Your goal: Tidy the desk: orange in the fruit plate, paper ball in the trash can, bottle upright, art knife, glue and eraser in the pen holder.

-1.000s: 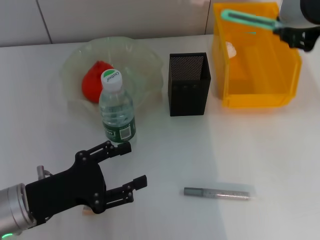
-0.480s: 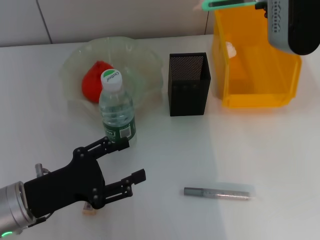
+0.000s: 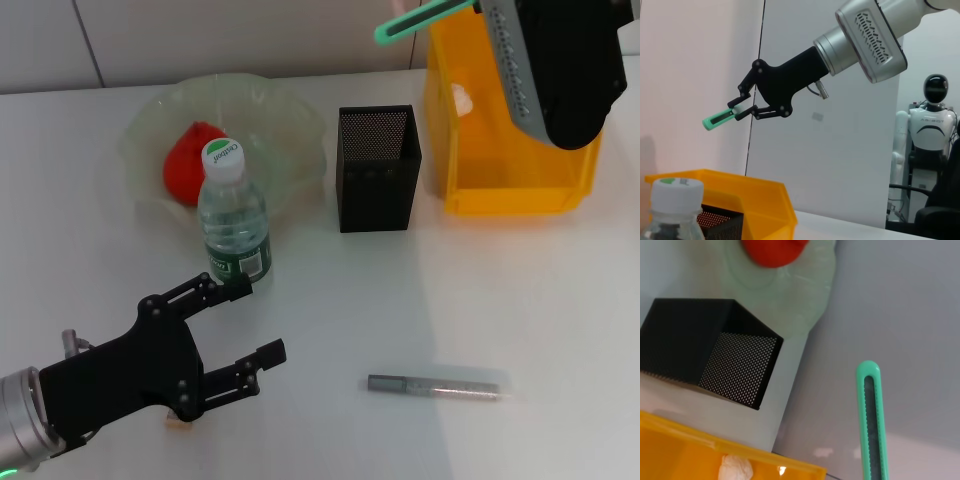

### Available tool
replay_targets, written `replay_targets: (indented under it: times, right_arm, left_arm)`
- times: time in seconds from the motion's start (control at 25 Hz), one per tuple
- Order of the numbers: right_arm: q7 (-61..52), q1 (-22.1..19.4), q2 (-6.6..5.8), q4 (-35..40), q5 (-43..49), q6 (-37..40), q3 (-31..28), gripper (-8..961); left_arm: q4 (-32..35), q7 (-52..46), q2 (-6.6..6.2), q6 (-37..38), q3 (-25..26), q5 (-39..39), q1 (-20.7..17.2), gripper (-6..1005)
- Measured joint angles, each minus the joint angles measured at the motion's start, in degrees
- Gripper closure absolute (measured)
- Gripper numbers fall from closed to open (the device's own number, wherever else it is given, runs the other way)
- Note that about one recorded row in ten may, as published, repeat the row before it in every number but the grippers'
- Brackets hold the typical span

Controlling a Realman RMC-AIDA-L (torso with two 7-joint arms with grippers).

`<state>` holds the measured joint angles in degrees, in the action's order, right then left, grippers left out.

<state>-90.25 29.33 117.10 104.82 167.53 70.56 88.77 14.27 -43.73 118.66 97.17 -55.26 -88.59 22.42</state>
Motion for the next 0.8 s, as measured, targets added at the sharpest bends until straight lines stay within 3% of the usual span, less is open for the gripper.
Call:
replay_targets:
  times: [0.24, 0.68, 0.8]
  right_arm:
    - [4.12, 1.30, -1.77, -2.43, 0.00, -1.82, 2.49, 756]
    - [6.79, 3.28, -6.45, -10.40, -0.01, -7.34, 9.45, 750]
    - [6.80, 3.94, -6.77, -11.14, -0.01, -7.56, 10.65, 749]
  left_arm:
    - [-0.05, 0.87, -0.04, 0.10, -0.06, 0.00, -1.09, 219]
    - [-0.08, 2.94, 0.06, -0.38, -0.12, 0.78, -2.90, 219]
    - [-0.07, 2.98, 0.05, -0.40, 0.12, 0.78, -3.17, 219]
